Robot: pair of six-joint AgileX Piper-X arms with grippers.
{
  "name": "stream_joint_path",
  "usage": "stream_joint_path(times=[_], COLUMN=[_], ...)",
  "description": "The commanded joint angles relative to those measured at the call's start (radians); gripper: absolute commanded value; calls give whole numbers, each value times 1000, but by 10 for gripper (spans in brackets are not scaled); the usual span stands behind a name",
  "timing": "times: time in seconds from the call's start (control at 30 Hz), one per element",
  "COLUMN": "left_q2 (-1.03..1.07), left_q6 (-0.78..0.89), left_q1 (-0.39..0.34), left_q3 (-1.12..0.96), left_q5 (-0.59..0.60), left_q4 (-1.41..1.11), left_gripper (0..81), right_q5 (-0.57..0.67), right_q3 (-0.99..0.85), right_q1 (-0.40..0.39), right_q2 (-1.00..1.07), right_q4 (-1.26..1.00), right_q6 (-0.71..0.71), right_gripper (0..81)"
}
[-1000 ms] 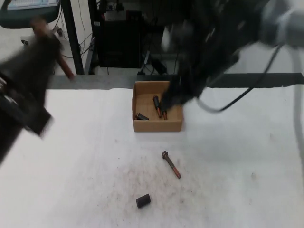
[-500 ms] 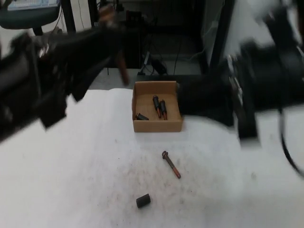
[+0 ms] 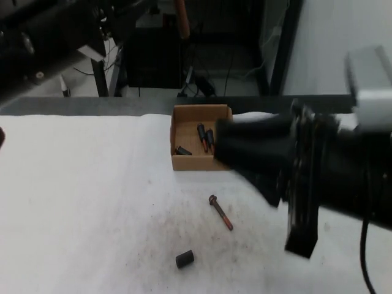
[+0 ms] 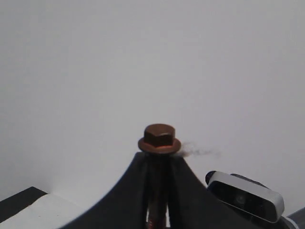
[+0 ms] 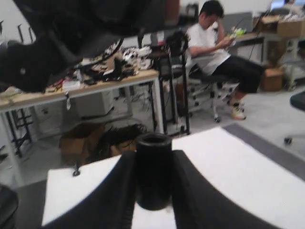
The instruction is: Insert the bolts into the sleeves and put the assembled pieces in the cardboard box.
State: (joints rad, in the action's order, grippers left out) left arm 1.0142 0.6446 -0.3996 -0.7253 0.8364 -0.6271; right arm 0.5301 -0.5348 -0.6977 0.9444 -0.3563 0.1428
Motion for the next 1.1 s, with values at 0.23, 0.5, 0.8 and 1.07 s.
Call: stream_joint_path(times=[0.23,0.5,0.8,1.07], left_q2=[-1,-1,3,16], left_q6=[3,-38,-145,-155], left_q1=[-1,-1,-79,-119], left_q3=[-11,-11,-11,-11], left_q5=[78,84,78,52], left_q4=[-11,-4,121,122], left_gripper=[1,1,1,1], right_q5=[-36,-24,-24,-30], right_q3=[2,2,-44,-68], right_q1=[1,-2,-2,2], right_q2=[-5,-5,-5,-5], right_q4=[-81,-81,70,98], right_q6=[106,111,79,45], right_gripper=[8,8,8,8])
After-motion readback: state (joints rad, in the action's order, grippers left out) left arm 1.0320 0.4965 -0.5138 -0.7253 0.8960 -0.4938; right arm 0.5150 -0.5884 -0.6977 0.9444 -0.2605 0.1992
